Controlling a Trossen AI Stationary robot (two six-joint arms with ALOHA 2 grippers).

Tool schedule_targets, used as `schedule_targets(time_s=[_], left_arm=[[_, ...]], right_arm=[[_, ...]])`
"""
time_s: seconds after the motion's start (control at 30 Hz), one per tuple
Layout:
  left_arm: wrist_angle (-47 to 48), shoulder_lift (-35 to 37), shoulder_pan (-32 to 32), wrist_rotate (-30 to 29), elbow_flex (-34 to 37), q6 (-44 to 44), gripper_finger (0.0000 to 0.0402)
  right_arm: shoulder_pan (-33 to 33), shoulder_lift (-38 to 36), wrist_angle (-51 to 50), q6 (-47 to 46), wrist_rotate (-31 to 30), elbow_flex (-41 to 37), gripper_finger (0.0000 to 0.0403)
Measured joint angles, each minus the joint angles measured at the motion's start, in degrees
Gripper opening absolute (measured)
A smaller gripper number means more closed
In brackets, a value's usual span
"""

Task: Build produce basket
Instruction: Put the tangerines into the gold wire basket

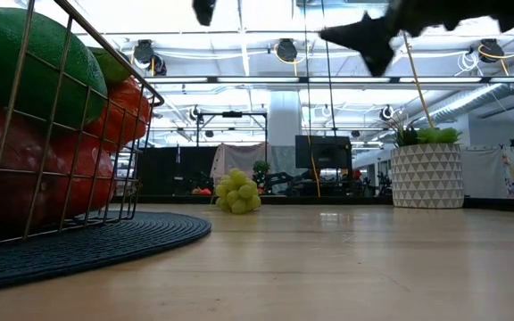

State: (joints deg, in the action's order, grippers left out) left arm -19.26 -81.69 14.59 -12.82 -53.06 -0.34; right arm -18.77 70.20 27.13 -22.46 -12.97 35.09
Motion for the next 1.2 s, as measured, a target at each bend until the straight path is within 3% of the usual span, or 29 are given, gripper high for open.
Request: schedule_targets(time_s=[0.17, 0.53, 0.77, 1.0, 1.2], left_arm=[[18.8, 8.4, 1.4, -0.2, 0.0, -4.6, 0.0019], [61.3, 22.3, 11.3, -0.6, 0.0, -30.9, 0.0025], [72.1, 26.9, 18.3, -0.8, 0.0, -43.4, 0.0025], [83.1, 27.8, 22.1, 5.3, 0.0, -45.1, 0.0026], [87.7, 27.7, 22.3, 5.0, 0.0, -49.3, 0.0026]], right_arm=[[-2.5, -7.6, -14.0, -5.4, -0.3, 0.0, 0.0246], [-4.5, -10.5, -16.0, -0.3, -0.6, 0.0, 0.0233], [-3.4, -10.3, -15.8, 0.9, -0.7, -0.1, 0.0233], [-3.3, -10.3, -15.6, 2.2, -0.7, -0.1, 0.0233], [-3.4, -10.3, -15.4, 1.8, -4.1, -0.1, 0.0233]])
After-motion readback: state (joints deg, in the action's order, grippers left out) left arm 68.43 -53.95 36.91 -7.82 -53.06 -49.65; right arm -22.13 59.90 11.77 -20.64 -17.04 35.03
